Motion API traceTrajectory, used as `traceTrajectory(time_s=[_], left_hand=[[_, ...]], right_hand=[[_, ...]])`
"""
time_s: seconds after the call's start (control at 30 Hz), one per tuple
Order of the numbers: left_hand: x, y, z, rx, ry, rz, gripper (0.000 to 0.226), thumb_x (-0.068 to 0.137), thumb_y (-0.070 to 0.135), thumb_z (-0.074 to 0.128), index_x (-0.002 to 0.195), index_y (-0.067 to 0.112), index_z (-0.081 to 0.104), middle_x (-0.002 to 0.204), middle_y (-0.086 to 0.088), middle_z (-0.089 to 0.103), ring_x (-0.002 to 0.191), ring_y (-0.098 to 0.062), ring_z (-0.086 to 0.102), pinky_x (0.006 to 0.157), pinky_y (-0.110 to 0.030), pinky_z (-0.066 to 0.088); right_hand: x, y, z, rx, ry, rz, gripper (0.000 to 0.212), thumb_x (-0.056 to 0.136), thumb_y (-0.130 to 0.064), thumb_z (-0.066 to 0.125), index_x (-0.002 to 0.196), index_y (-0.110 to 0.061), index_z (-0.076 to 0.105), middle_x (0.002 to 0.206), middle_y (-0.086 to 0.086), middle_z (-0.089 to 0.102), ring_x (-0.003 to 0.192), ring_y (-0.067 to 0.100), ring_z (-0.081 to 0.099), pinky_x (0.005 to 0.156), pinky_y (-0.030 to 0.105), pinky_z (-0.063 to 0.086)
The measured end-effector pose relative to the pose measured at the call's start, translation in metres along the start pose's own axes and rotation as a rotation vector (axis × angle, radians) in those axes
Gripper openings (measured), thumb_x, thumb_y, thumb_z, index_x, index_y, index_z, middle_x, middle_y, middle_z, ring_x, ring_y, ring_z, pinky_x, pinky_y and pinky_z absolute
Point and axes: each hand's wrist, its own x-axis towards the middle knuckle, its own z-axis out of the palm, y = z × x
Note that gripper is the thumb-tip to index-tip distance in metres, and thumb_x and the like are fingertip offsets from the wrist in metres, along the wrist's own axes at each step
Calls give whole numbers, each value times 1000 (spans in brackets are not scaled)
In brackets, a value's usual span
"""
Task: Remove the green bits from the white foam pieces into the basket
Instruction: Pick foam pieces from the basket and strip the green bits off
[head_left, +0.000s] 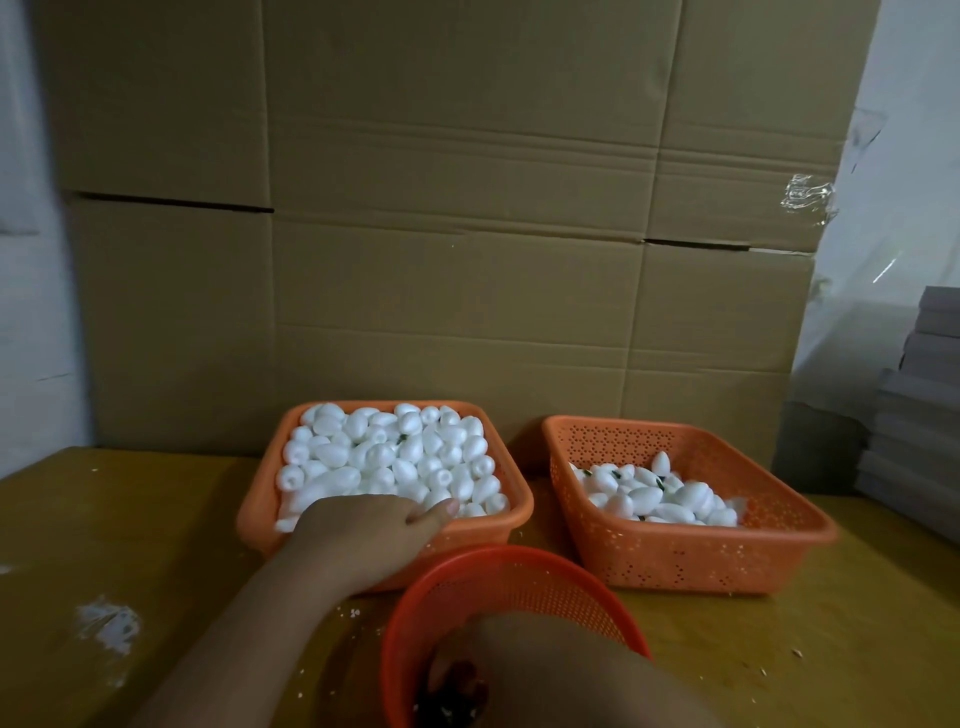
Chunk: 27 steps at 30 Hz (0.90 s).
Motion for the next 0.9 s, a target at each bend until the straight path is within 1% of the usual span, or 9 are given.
traceTrajectory(time_s=[0.1, 0.2, 0.3, 0.4, 0.47, 0.53, 0.63, 0.77, 0.9], left_hand=[[1, -1, 2, -12, 7, 12, 72, 88, 78, 11, 112, 38, 66, 108, 13, 69, 96, -3, 58, 77, -27, 36], [3, -1, 0, -45, 56, -2, 66, 89, 77, 18, 101, 35, 68, 97, 12, 69, 89, -3, 59, 79, -26, 41], [6, -6, -8, -82, 107, -42, 52, 93, 70, 28, 81, 34, 63, 83, 12, 65, 81, -4, 58, 75, -27, 43], [8, -22, -17, 121, 154, -120, 51, 96, 64, 25, 101, 34, 66, 102, 10, 66, 93, -9, 59, 81, -31, 43], [9, -32, -19, 204, 126, -160, 55, 96, 65, 21, 110, 34, 64, 110, 8, 64, 98, -12, 57, 83, -31, 43], [10, -36, -20, 211, 74, -187, 58, 95, 67, 19, 118, 35, 61, 121, 6, 61, 107, -13, 55, 88, -33, 43], [12, -37, -18, 160, 7, -214, 62, 94, 70, 17, 134, 36, 51, 141, 0, 49, 124, -18, 46, 97, -35, 40], [13, -37, -16, 100, -28, -216, 70, 90, 75, 13, 134, 37, 52, 144, 1, 47, 127, -18, 45, 95, -33, 37], [11, -36, -15, 34, -88, -207, 79, 87, 79, 9, 131, 33, 56, 139, 2, 53, 124, -19, 49, 94, -33, 36]], right_hand=[[4, 4, 9, 23, 74, 15, 24, 85, -32, 66, 109, -30, 66, 108, -8, 67, 89, 2, 57, 85, 25, 47], [2, 7, 15, -3, 49, 57, 22, 86, -30, 61, 108, -25, 66, 105, -1, 68, 96, 17, 64, 84, 31, 50], [0, 7, 17, 20, 73, 87, 20, 85, -32, 59, 103, -28, 66, 102, -4, 69, 89, 13, 64, 75, 22, 47], [1, 7, 14, 49, 83, 129, 20, 86, -30, 58, 103, -26, 68, 102, -3, 70, 90, 14, 64, 77, 24, 48], [6, 7, 10, 3, 104, 140, 25, 91, -28, 58, 113, -21, 67, 116, 1, 67, 107, 19, 62, 89, 29, 46], [7, 6, 10, -65, 177, 150, 34, 95, -28, 56, 127, -19, 59, 132, 2, 57, 121, 18, 53, 98, 23, 39], [2, 4, 9, -77, 342, 94, 27, 89, -32, 60, 117, -33, 60, 123, -13, 59, 112, 5, 55, 82, 7, 36], [-5, 3, 6, -40, 421, 86, 22, 86, -26, 62, 106, -33, 64, 115, -16, 62, 104, 0, 57, 89, 19, 48], [-4, 0, 4, -4, 449, 72, 18, 84, -20, 61, 96, -31, 69, 107, -18, 66, 97, -3, 58, 84, 12, 47]])
